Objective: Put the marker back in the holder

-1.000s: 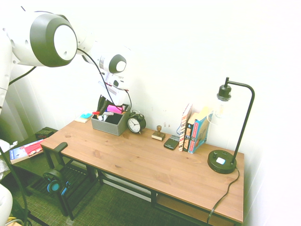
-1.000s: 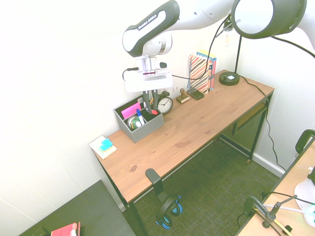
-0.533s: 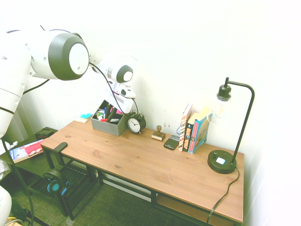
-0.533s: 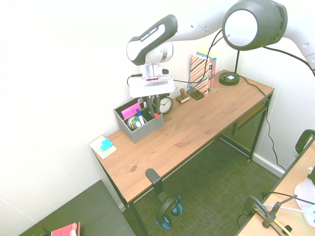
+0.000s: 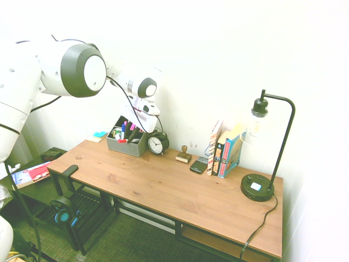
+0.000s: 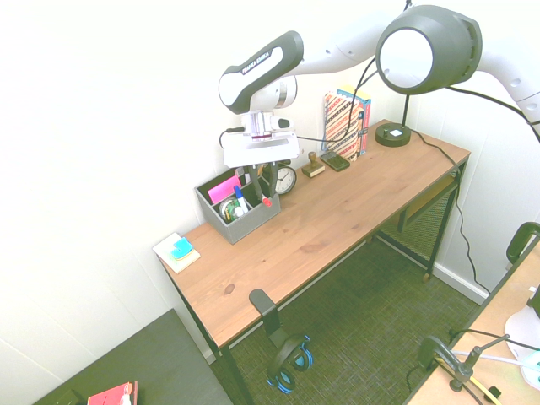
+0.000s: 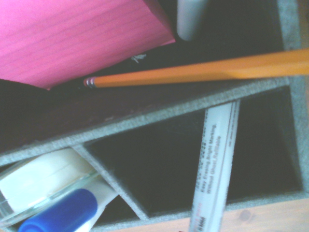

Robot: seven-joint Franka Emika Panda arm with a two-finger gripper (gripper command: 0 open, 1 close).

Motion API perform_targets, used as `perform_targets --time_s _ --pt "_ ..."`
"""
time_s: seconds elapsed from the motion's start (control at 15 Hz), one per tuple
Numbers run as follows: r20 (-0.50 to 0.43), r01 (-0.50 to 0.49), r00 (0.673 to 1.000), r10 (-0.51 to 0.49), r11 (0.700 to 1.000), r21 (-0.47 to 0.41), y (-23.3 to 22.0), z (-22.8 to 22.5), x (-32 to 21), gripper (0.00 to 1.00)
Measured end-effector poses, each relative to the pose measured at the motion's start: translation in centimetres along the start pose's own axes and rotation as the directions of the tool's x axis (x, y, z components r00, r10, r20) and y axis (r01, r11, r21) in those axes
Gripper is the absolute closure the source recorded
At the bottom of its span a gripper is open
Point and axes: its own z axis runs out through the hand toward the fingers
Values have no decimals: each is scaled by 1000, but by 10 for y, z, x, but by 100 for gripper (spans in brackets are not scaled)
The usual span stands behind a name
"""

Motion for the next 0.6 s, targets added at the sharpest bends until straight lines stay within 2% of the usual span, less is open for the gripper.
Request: perform_targets --time_s 0.07,0.27,0.6 --pt "-19 14 1000 -14 1000 -1 1 -7 -2 0" --pt "-183 66 980 -72 997 -35 23 -52 -22 0" --pt "-447 163 882 -151 987 -11 84 -150 -76 0"
